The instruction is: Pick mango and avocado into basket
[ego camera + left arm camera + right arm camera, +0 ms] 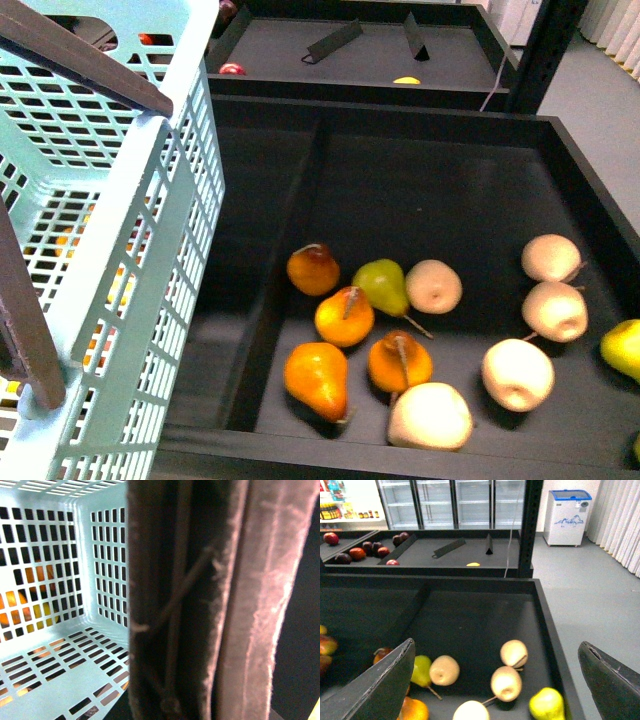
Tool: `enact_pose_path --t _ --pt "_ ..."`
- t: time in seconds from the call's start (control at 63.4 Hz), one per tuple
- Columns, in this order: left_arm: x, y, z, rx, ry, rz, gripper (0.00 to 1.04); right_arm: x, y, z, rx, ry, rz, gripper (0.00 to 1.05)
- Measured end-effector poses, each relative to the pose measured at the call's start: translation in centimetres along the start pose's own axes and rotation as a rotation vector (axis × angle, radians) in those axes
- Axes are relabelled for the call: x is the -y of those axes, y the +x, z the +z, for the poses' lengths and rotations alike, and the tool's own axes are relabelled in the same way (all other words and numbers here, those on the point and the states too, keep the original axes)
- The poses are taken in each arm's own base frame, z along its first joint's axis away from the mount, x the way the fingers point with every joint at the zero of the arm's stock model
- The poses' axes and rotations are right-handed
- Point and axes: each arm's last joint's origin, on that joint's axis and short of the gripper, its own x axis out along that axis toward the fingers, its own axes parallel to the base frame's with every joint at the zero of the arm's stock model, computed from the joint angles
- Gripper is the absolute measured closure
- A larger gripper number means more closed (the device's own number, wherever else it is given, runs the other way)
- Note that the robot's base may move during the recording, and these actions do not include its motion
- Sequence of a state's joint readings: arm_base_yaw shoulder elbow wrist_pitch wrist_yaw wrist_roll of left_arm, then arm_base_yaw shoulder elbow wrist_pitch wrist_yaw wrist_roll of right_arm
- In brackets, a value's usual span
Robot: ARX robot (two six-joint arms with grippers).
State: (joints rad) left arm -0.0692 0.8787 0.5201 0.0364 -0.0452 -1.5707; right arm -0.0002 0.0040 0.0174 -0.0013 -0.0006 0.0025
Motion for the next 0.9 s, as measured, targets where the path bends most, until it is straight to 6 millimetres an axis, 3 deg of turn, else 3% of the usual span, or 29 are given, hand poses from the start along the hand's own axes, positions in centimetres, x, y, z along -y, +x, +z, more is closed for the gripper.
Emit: enact_pose_path --t 0.899 --pt "0.00 0.00 -0.01 -0.003 0.000 0.000 0.91 0.00 0.00 0.00 0.000 0.000 0.002 0.09"
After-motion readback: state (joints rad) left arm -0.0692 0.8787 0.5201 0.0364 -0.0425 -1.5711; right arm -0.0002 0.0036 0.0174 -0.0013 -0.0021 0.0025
